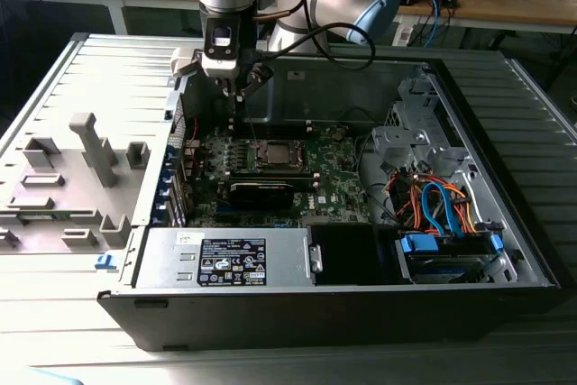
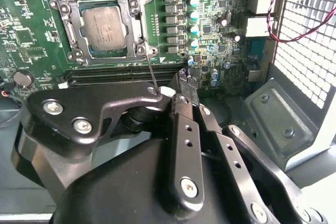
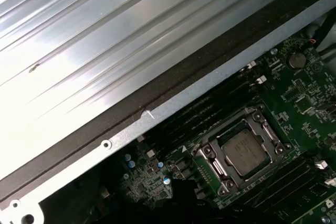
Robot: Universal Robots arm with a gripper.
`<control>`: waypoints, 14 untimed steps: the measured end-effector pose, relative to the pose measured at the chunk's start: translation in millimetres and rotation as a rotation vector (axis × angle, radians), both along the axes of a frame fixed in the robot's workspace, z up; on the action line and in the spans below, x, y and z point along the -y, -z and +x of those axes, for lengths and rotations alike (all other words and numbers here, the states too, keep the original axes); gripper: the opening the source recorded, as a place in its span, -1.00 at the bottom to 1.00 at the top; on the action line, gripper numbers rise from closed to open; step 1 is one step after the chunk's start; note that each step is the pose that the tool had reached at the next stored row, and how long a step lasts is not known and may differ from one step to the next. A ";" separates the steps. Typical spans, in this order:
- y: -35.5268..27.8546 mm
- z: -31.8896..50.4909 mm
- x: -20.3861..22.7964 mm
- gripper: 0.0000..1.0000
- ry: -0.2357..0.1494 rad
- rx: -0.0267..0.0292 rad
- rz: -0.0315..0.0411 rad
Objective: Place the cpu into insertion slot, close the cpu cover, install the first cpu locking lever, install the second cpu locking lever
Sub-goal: 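Install the first cpu locking lever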
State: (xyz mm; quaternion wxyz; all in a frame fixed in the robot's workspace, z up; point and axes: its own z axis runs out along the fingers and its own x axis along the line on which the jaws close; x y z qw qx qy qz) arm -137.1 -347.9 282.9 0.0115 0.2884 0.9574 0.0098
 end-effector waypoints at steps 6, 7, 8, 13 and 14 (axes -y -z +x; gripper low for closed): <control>0.0 0.0 0.0 -0.79 -0.018 -0.0001 0.0000; 0.0 0.0 0.0 -0.79 -0.022 0.0000 0.0000; 0.0 0.0 0.0 -0.79 -0.024 0.0000 0.0000; 0.0 0.0 0.0 -0.79 -0.053 0.0000 0.0000; 0.0 0.0 0.0 -0.79 -0.055 0.0000 0.0000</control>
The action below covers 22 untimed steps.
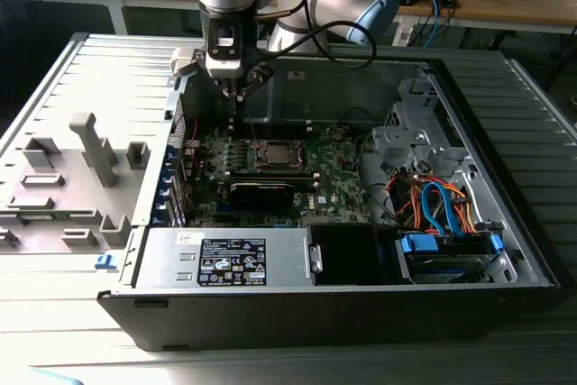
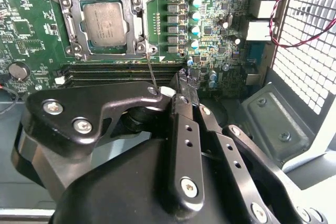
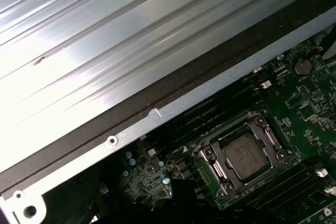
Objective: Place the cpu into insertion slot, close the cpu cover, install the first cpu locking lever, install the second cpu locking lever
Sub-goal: 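Install the first cpu locking lever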
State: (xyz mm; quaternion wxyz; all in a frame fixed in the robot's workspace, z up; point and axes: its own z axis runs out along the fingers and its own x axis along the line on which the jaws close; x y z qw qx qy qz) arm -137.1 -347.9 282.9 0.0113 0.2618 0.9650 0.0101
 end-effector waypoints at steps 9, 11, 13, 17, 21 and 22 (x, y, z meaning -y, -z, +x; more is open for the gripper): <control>0.0 0.0 0.0 -0.79 -0.028 -0.0001 0.0001; 0.0 0.0 0.0 -0.79 -0.036 0.0000 0.0000; 0.0 0.0 0.0 -0.79 -0.045 0.0000 0.0000; 0.0 0.0 0.0 -0.79 -0.088 0.0000 0.0000; 0.0 0.0 0.0 -0.79 -0.125 -0.0001 0.0000; 0.0 0.0 0.0 -0.79 -0.131 0.0000 0.0000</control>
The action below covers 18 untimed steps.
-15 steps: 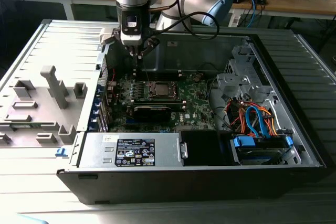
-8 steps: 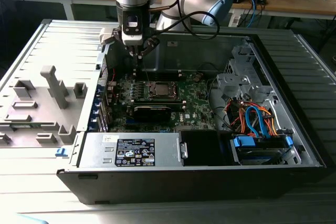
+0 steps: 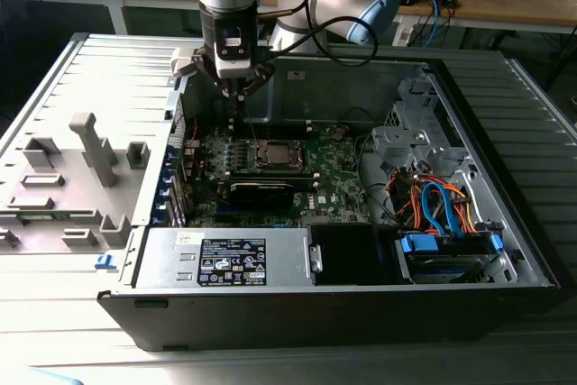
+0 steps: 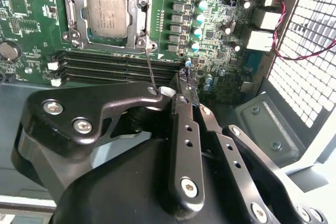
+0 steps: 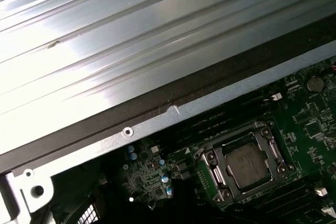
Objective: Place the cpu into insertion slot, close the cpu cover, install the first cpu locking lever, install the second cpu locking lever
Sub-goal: 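Install the first cpu locking lever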
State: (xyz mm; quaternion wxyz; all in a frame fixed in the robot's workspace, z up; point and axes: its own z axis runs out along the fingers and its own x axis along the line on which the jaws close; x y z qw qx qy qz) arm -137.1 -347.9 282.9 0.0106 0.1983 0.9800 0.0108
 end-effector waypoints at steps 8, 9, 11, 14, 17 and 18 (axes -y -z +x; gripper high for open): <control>0.1 0.0 0.0 -0.79 -0.070 0.0000 0.0000; 0.1 0.0 0.0 -0.79 -0.077 0.0000 0.0000; 0.2 0.0 0.0 -0.79 -0.089 0.0000 0.0000; 0.2 0.0 0.0 -0.79 -0.106 0.0000 0.0000; 0.2 0.0 0.0 -0.79 -0.123 0.0000 0.0000; 0.3 0.0 0.0 -0.79 -0.133 0.0000 0.0000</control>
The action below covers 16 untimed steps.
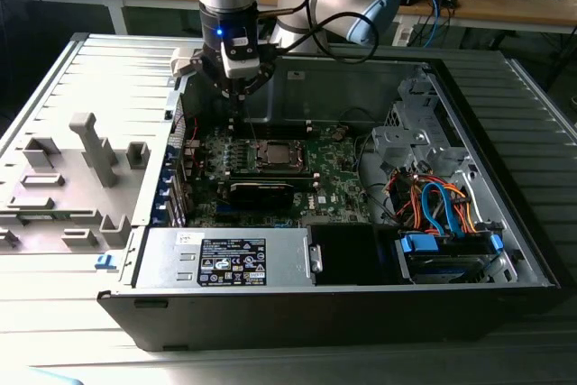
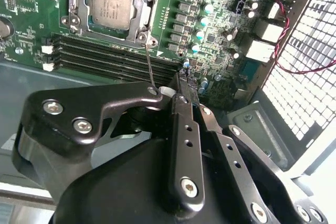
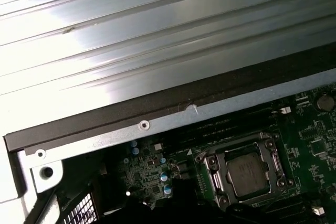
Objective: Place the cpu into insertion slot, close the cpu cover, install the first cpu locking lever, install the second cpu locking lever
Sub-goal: 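Install the first cpu locking lever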
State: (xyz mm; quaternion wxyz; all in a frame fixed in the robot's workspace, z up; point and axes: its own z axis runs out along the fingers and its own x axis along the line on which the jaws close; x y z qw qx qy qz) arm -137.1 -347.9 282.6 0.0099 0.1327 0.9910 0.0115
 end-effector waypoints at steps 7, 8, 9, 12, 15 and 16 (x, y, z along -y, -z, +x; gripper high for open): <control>0.0 0.0 0.0 -0.79 -0.063 0.0000 0.0000; 0.0 0.0 0.0 -0.79 -0.079 0.0000 -0.0001; 0.0 0.0 0.0 -0.79 -0.102 0.0000 0.0000; 0.0 0.0 0.0 -0.79 -0.129 0.0000 0.0000; 0.0 0.0 0.0 -0.79 -0.166 0.0000 0.0000; 0.1 0.0 0.0 -0.79 -0.183 0.0000 0.0000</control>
